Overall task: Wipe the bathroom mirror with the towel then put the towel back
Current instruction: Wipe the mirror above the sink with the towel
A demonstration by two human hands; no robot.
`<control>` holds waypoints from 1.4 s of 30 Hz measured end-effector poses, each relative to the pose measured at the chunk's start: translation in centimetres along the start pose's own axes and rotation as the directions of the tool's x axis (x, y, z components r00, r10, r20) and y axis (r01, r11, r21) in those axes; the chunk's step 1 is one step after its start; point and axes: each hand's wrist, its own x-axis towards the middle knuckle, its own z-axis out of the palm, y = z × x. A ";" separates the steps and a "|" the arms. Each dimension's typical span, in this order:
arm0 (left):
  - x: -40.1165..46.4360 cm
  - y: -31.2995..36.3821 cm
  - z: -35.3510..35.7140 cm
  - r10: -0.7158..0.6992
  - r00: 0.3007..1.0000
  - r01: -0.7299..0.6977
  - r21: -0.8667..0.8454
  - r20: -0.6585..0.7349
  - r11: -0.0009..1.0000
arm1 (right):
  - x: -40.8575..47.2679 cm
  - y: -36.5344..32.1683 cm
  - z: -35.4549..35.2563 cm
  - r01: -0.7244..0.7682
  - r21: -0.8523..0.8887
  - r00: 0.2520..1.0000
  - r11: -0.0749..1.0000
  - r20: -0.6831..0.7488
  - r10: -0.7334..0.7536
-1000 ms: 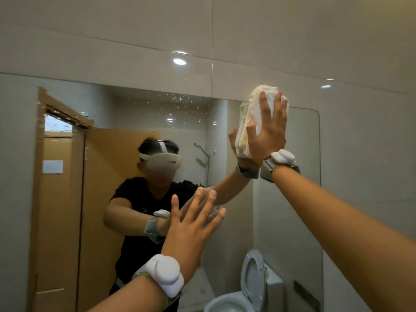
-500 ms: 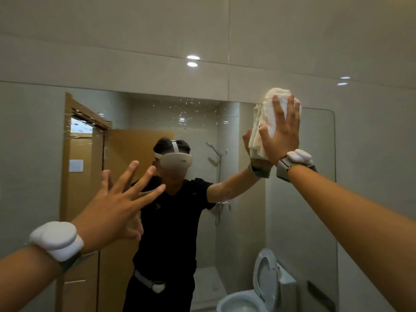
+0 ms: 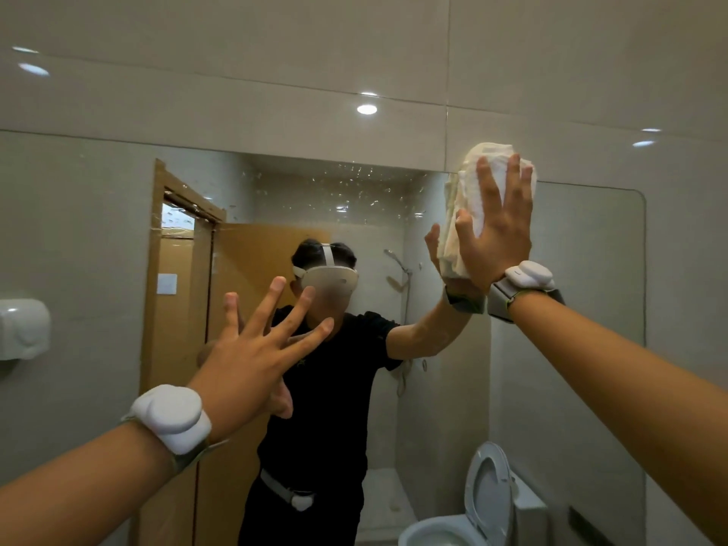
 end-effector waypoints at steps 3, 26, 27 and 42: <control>0.1 -0.1 0.2 0.010 1.000 -0.010 -0.043 0.006 0.999 | -0.1 -1.6 0.2 0.006 0.012 1.000 1.000 -0.013 -0.006; -0.1 0.5 -1.2 0.003 0.994 0.011 -0.130 0.110 0.991 | -0.7 -14.2 2.6 0.003 0.024 1.000 1.000 0.026 -0.004; -0.1 0.5 -1.4 0.002 0.993 0.014 -0.133 0.116 0.991 | -0.7 -14.7 2.6 0.007 0.029 1.000 1.000 0.028 -0.008; -5.9 -7.6 -0.2 -0.073 0.994 0.065 -0.099 -0.079 0.993 | -1.2 -18.3 2.0 0.031 0.087 0.996 0.996 0.080 -0.038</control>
